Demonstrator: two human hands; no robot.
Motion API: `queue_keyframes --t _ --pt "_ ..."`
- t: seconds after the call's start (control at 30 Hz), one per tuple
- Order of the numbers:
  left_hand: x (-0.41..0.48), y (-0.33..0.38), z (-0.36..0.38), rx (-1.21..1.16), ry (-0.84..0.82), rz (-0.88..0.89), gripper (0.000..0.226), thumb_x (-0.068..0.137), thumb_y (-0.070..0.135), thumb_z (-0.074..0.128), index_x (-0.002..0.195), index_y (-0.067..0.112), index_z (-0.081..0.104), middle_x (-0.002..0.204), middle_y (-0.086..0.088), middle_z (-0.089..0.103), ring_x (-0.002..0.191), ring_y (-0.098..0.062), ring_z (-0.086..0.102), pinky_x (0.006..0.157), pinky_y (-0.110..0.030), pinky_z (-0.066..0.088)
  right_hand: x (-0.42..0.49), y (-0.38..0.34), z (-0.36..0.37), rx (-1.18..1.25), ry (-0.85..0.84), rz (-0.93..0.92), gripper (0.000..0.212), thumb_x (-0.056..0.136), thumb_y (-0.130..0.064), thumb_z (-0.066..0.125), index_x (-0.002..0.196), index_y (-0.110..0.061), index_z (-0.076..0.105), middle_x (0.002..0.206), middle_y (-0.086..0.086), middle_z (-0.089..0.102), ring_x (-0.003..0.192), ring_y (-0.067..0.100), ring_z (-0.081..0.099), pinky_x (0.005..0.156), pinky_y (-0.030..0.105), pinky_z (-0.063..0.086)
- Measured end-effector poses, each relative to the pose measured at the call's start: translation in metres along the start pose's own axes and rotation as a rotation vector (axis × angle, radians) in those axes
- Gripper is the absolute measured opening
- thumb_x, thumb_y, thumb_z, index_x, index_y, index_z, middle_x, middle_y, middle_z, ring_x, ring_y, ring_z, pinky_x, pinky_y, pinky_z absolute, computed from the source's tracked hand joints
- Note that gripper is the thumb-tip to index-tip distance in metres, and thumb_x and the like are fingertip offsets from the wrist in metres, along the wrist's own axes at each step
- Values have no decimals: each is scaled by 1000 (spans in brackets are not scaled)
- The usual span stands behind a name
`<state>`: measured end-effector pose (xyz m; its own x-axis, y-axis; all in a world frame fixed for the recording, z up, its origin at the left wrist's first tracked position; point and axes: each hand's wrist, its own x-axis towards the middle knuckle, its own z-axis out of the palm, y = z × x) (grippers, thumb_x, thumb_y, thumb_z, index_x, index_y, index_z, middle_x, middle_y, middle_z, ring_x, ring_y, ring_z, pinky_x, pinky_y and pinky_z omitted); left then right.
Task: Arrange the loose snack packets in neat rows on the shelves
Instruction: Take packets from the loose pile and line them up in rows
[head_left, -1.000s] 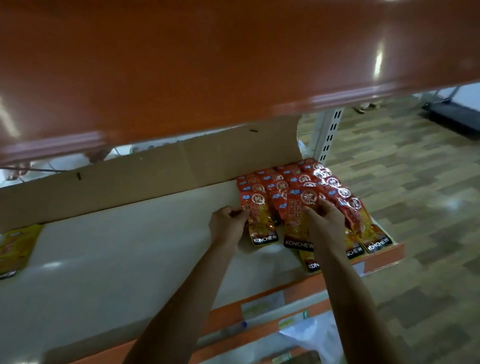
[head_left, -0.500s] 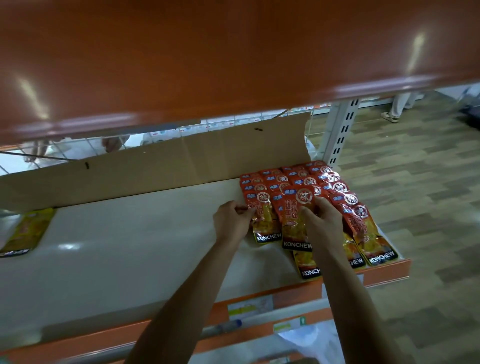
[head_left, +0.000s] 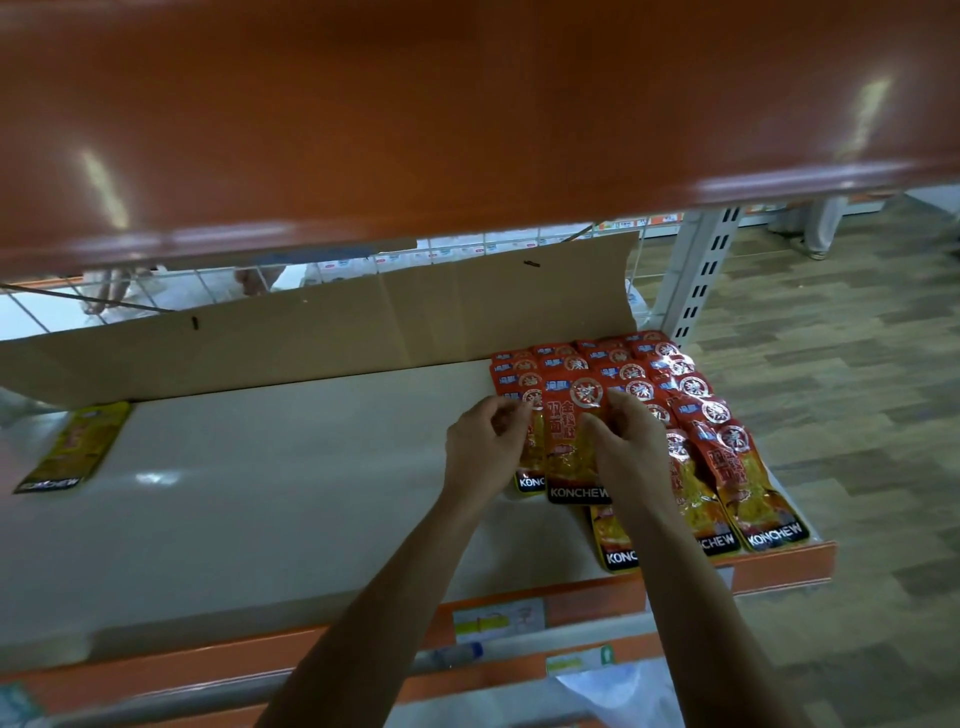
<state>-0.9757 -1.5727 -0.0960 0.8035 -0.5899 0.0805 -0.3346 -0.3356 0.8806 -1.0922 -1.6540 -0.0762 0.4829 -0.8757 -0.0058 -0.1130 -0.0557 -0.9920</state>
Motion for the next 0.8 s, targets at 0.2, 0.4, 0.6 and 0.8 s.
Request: queue_keyframes --t 0.2,0.4,0.6,0.8 --pt "-4 -3 0 -265 -111 -94 13 84 38 71 94 38 63 95 14 69 89 -4 68 80 -30 59 -1 3 10 -157 -42 -75 31 91 -14 59 122 -15 62 105 0 69 94 14 66 82 41 57" --pt "-4 -18 -8 -188 -76 -168 14 83 35 73 93 30 65 94 8 72 85 -7 70 80 -37 60 5 9 4 -488 58 -146 35 92 -12 58 128 -12 58 120 7 64 111 23 58 91 33 48" --pt "-7 -22 -5 -75 -74 -171 15 83 35 73 91 29 61 91 10 69 86 -8 68 78 -38 60 5 11 5 -603 29 -172 38 93 -8 55 131 -12 56 124 10 59 117 27 52 97 38 45" --pt "-7 -18 0 30 -23 -129 30 81 37 75 102 22 59 85 13 64 82 -9 67 76 -39 60 5 13 3 -620 7 -173 38 92 -8 56 129 -12 57 122 9 60 114 26 52 94 36 44"
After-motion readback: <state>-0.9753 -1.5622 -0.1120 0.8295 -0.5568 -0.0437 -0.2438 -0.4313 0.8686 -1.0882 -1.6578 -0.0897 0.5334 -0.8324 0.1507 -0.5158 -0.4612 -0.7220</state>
